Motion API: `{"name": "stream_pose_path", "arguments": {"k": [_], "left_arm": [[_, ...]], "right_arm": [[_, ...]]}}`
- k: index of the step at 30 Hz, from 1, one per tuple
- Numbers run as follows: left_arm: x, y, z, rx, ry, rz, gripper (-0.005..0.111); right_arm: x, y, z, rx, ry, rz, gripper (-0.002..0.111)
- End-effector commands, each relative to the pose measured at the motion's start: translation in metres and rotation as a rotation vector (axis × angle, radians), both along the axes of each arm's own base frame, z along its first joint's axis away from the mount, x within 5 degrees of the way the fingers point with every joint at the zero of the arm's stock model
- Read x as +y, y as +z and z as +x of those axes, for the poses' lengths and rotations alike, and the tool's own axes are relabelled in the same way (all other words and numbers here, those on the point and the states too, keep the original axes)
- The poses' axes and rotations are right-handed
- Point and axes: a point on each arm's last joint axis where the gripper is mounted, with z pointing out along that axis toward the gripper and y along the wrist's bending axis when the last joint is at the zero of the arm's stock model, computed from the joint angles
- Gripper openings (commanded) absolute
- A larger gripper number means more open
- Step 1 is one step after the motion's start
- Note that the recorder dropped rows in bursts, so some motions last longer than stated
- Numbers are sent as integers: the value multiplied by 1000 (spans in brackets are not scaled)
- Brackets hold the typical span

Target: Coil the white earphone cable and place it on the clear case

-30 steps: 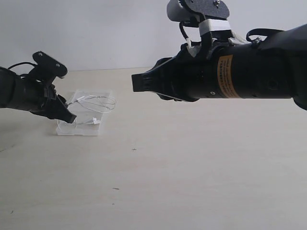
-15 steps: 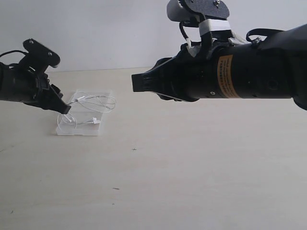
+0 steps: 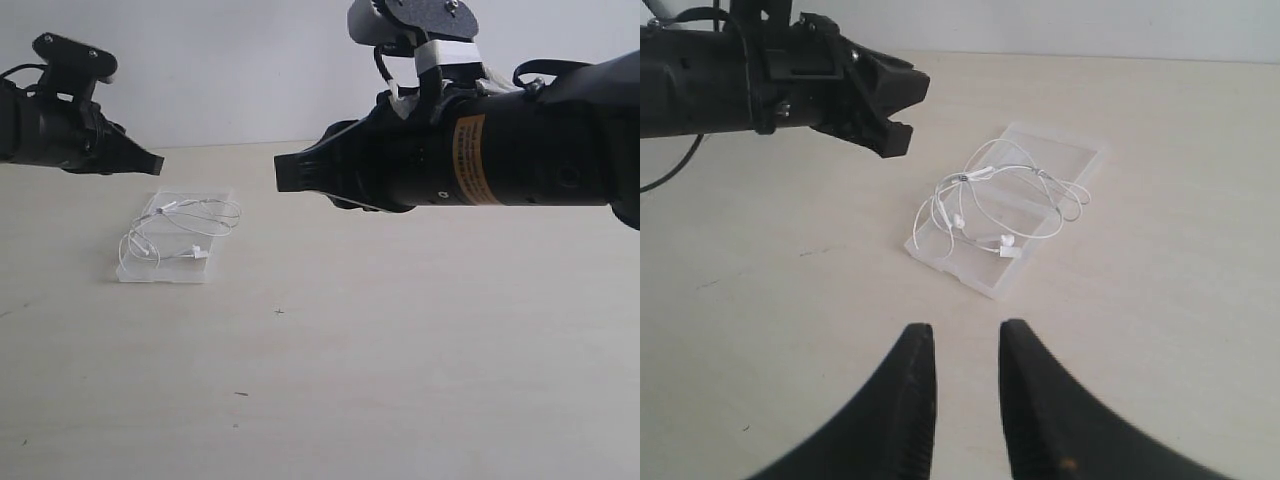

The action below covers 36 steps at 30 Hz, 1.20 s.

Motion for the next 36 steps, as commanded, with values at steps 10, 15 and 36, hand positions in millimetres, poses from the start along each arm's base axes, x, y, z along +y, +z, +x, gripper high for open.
{"name": "stream_pose_path", "arguments": {"k": [10,15,36], "left_arm": [[-12,-28,6,65,-9,-115,13],[-10,-38,8,86,16,-113,20],[-13,-82,-27,251,-12,-147,20]], "right_arm": [[-2,-2,1,-1,-8,-11,23],[-2,-2,1,-1,-8,-11,23],[-2,-2,1,-1,-8,-11,23]]}}
